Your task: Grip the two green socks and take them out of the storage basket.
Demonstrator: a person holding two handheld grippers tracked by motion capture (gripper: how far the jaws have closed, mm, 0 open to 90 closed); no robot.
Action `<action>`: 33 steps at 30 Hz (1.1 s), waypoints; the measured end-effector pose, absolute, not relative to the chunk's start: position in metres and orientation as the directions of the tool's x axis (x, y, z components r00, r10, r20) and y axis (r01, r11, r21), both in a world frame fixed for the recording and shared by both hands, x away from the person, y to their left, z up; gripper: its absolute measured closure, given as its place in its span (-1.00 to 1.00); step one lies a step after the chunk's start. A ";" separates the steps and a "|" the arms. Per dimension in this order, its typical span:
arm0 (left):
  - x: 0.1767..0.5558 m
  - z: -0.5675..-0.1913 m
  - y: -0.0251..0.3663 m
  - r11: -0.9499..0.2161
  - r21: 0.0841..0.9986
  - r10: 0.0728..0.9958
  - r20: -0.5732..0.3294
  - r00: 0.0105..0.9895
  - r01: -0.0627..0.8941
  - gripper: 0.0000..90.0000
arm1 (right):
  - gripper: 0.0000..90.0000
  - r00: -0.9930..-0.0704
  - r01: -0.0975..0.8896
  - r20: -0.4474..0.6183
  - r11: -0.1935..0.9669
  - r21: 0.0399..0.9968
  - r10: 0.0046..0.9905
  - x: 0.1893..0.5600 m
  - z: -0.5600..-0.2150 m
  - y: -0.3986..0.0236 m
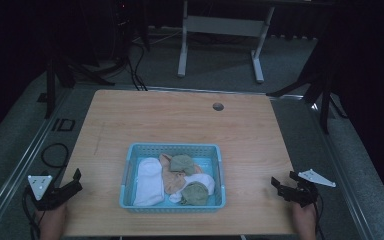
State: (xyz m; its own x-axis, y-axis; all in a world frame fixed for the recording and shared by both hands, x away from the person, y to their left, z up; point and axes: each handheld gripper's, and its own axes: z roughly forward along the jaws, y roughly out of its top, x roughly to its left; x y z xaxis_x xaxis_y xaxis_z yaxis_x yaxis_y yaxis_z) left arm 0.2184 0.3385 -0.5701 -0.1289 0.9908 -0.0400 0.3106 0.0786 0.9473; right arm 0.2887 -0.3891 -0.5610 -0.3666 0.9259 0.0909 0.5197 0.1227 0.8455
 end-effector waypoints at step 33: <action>0.217 -0.570 0.335 0.048 0.951 0.996 -0.024 -0.083 0.307 -0.99 | -0.70 -0.799 0.524 0.063 0.640 0.562 0.598 0.289 -0.526 -0.376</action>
State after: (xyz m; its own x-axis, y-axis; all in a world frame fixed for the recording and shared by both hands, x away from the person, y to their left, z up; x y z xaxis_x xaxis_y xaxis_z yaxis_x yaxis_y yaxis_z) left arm 0.2172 0.3353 -0.5703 -0.0825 0.9963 -0.0237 0.3069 0.0480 0.9505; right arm 0.2889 -0.3756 -0.5258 -0.7986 0.5985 0.0634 0.5240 0.6398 0.5622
